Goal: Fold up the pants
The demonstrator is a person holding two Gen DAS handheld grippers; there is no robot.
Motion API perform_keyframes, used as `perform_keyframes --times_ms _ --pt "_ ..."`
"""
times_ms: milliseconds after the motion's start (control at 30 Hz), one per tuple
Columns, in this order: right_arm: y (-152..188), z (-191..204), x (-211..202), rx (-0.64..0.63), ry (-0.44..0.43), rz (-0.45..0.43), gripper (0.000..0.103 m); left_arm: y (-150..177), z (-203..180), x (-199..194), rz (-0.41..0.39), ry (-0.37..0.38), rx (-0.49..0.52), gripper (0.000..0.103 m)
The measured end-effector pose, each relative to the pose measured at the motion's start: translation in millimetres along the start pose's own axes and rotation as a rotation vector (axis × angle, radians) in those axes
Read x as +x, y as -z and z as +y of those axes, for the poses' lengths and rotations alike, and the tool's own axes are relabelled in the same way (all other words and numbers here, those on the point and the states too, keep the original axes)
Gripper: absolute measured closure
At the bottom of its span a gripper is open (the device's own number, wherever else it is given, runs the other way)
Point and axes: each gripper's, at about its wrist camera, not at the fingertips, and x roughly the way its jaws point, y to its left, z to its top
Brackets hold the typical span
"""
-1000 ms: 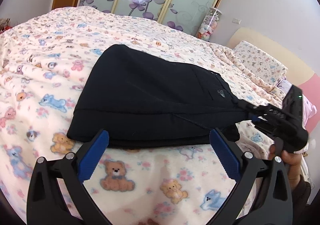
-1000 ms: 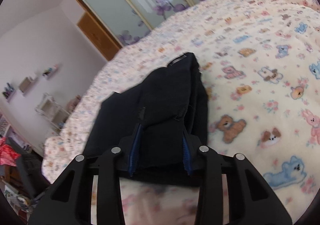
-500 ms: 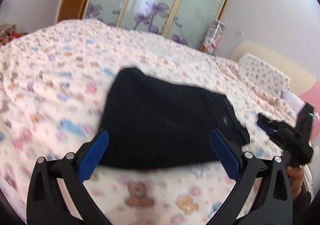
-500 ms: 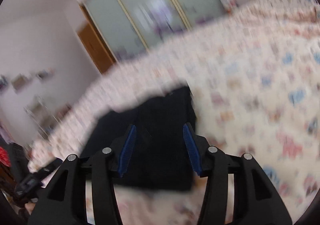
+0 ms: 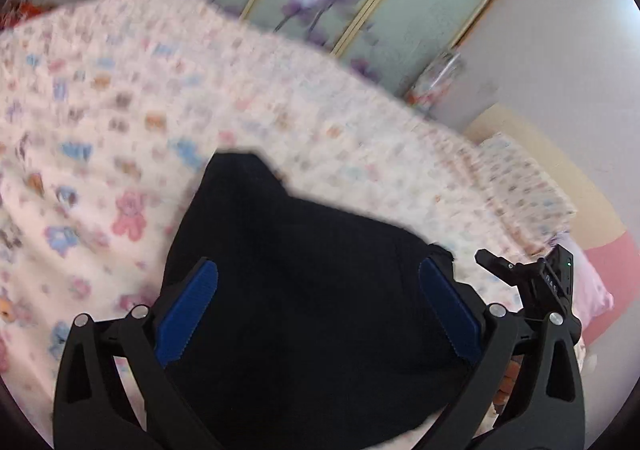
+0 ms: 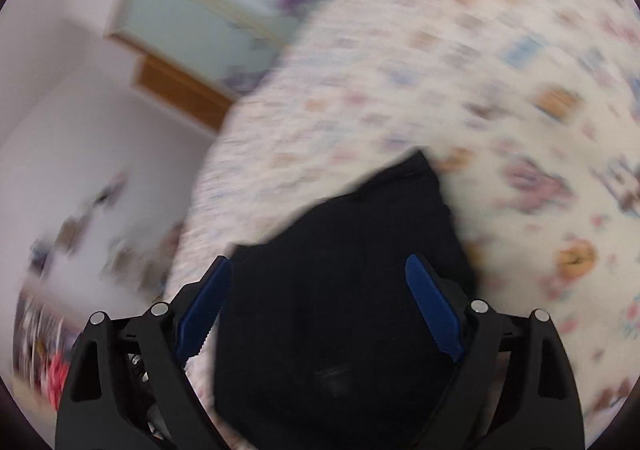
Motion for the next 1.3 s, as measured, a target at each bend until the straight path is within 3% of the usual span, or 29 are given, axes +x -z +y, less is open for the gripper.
perform_keyframes --times_ms 33,100,167,300,567,667,767,900,1033,1200,1300 --pt "0.6 -12.5 5.9 0.023 -0.015 0.000 0.014 1.6 8.5 11.4 0.036 -0.015 -0.029 0.002" --pt "3.8 -17.8 6.3 0.010 -0.034 -0.020 0.015 9.1 28.2 30.9 0.080 0.024 -0.093 0.002" --pt "6.0 -13.4 6.7 -0.035 -0.014 -0.023 0.015 13.7 34.6 30.7 0.038 0.049 -0.100 0.002" --pt "11.1 3.8 -12.5 -0.080 0.012 -0.029 0.015 11.9 31.2 17.4 0.036 0.030 -0.096 0.002" --pt "64.4 22.6 -79.3 -0.151 -0.160 0.000 0.014 45.7 1.4 -41.1 -0.070 0.086 0.086 0.002" --pt "82.9 25.1 -84.5 -0.192 -0.157 0.010 0.013 59.6 -10.5 -40.1 -0.074 0.048 0.153 0.002" --pt "97.0 11.1 -60.6 -0.195 -0.012 0.088 0.009 74.7 -10.2 -12.3 0.012 -0.079 0.216 0.002" --pt "97.8 3.4 -58.9 -0.185 -0.031 0.080 0.009 87.8 -18.7 -2.6 0.011 -0.173 0.308 0.002" --pt "100.4 13.8 -78.8 -0.224 -0.085 -0.023 0.009 86.4 -18.9 -15.4 -0.025 -0.167 0.286 0.002" --pt "114.6 48.5 -100.8 -0.413 -0.199 -0.155 0.007 89.9 -27.5 -46.3 -0.172 -0.100 0.254 0.002" --pt "114.6 45.4 -79.9 -0.401 -0.128 -0.093 0.004 86.3 -31.9 -23.1 -0.104 -0.172 0.273 0.002"
